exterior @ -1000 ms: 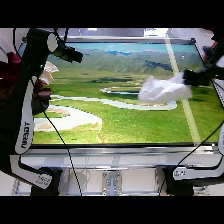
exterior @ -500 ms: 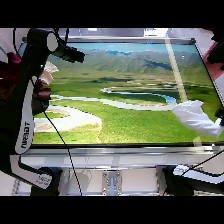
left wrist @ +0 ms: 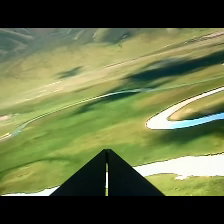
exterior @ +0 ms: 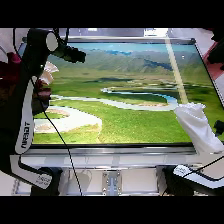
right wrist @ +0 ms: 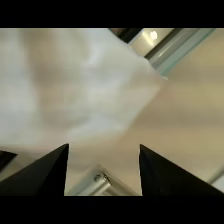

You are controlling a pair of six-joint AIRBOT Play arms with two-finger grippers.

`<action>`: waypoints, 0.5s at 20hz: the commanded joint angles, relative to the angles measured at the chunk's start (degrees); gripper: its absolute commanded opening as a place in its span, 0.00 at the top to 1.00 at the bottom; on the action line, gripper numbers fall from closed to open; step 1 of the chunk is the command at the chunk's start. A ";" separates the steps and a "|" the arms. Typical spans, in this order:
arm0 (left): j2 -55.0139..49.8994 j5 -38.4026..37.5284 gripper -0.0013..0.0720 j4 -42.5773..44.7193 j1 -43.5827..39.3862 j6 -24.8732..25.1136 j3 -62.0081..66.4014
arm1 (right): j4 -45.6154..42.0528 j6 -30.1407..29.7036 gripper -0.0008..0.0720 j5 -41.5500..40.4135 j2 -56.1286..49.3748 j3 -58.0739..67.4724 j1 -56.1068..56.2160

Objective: Fold the shirts.

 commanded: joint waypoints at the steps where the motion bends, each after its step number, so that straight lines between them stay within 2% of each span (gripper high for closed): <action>1: 0.00 0.13 0.92 -0.76 0.00 -1.14 -0.02 | 22.58 -2.27 0.28 -12.31 8.00 5.86 -0.07; 2: 0.00 0.04 0.68 -1.29 0.00 -1.73 -0.02 | 39.12 -7.82 0.28 -18.62 10.21 5.73 0.11; 3: 0.00 -0.07 0.54 -2.19 0.00 -1.73 -0.02 | 55.58 -16.57 0.28 -22.93 11.21 5.27 1.40; 4: 0.00 -0.42 0.53 -3.04 0.00 -2.14 -0.02 | 68.06 -24.72 0.28 -24.98 11.23 4.70 3.89; 5: 0.00 -1.07 0.53 -3.74 0.00 -2.78 -0.02 | 75.56 -30.49 0.28 -26.64 11.02 3.69 7.45; 6: 0.00 -2.34 0.53 -4.13 0.00 -2.99 -0.02 | 78.07 -33.88 0.28 -28.61 10.84 2.14 12.61; 7: 0.00 -3.82 0.53 -4.28 0.00 -3.06 -0.02 | 76.81 -35.41 0.28 -30.58 10.40 0.55 18.01; 10: 0.00 -7.43 0.53 -4.31 0.00 -3.37 -0.02 | 68.37 -35.52 0.28 -38.01 5.97 -5.05 35.28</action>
